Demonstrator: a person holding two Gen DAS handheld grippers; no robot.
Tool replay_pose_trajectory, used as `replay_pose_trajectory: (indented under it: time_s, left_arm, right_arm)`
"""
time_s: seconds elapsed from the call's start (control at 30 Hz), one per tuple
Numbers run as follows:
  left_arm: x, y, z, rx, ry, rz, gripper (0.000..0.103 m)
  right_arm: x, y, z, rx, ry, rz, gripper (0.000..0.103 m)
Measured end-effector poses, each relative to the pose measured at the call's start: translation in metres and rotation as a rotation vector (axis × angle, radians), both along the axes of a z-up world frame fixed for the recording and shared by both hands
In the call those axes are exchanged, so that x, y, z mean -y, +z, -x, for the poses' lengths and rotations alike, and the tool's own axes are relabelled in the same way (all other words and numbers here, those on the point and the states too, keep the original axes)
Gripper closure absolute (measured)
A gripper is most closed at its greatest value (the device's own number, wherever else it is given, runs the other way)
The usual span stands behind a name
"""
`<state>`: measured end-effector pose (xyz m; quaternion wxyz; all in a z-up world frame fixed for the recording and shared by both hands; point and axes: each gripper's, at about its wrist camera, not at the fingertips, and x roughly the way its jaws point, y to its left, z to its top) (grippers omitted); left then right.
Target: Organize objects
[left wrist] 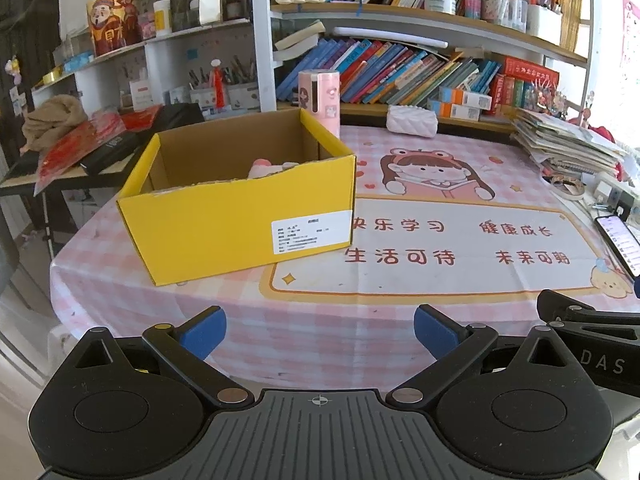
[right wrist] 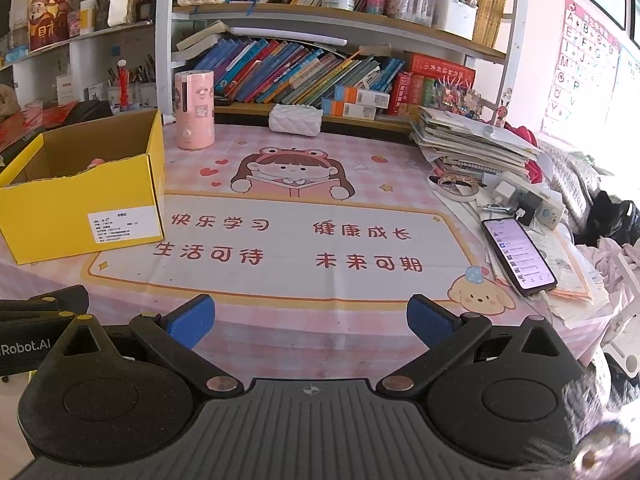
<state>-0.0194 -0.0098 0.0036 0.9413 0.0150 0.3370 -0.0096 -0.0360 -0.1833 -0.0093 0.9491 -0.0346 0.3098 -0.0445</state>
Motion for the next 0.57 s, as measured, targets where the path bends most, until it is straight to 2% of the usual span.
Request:
replay_pose_trajectory:
  time_s: [0.57]
  left_arm:
    - [0.0040, -0.0014, -0.0048, -0.008, -0.009, 0.006, 0.000]
  right_arm:
    - [0.0027, -0.0010, -0.0019, -0.006, -0.014, 0.007, 0.000]
